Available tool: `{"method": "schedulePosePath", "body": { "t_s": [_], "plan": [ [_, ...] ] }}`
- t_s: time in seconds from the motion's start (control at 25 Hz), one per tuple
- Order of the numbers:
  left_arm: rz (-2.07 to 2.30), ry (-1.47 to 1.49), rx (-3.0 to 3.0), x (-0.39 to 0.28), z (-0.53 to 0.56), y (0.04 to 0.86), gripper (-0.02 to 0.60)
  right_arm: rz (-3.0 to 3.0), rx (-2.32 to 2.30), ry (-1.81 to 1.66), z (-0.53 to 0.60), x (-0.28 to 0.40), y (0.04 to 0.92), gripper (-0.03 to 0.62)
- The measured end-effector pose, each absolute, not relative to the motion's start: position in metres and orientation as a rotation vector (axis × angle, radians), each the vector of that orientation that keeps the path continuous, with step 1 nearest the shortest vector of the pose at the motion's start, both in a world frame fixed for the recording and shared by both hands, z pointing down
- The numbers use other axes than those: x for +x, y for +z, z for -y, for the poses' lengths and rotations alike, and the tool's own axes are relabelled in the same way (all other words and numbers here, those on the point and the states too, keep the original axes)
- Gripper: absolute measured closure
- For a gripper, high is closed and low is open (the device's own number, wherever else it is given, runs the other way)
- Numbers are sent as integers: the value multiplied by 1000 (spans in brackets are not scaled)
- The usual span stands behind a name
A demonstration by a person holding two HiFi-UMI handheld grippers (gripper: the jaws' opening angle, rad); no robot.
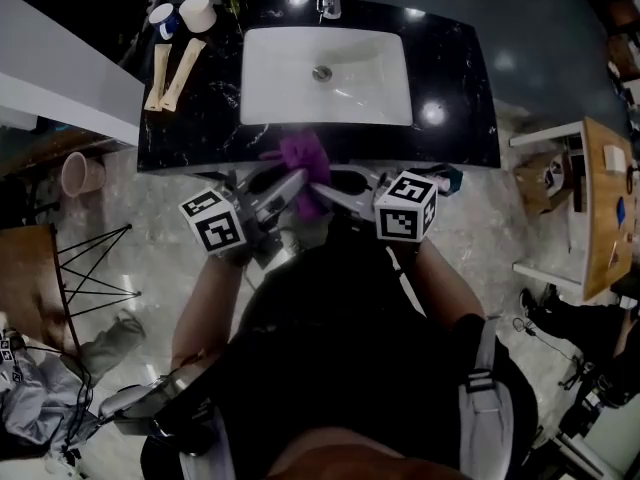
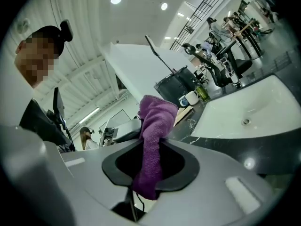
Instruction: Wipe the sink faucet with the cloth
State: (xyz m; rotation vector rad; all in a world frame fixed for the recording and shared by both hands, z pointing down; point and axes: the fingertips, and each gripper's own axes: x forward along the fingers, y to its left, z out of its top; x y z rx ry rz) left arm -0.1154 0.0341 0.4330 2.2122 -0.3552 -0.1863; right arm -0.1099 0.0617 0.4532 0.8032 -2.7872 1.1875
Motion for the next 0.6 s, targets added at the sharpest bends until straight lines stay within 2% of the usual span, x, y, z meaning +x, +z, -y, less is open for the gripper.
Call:
{"method": "schedulePosePath", "body": {
  "t_s": [0.16,0.28,0.48,0.56,0.6],
  "plan": [
    [345,-209,2194,-110,-39,431,506,2800,843,1201,-68,-102,449,493],
    [396,-263,2182,-110,-28,424,509,2812,894,1194,-62,-90,443,463],
    [536,-359,2165,-114,10,415,509,2828,985,1227,-48,-41,435,464],
    [579,-366,2168,-110,24,414,511,2838,1026,1275,-44,-14,433,507],
    [598,-362,2171,-107,30,414,511,2843,1039,1298,-42,-2,433,582]
  ]
}}
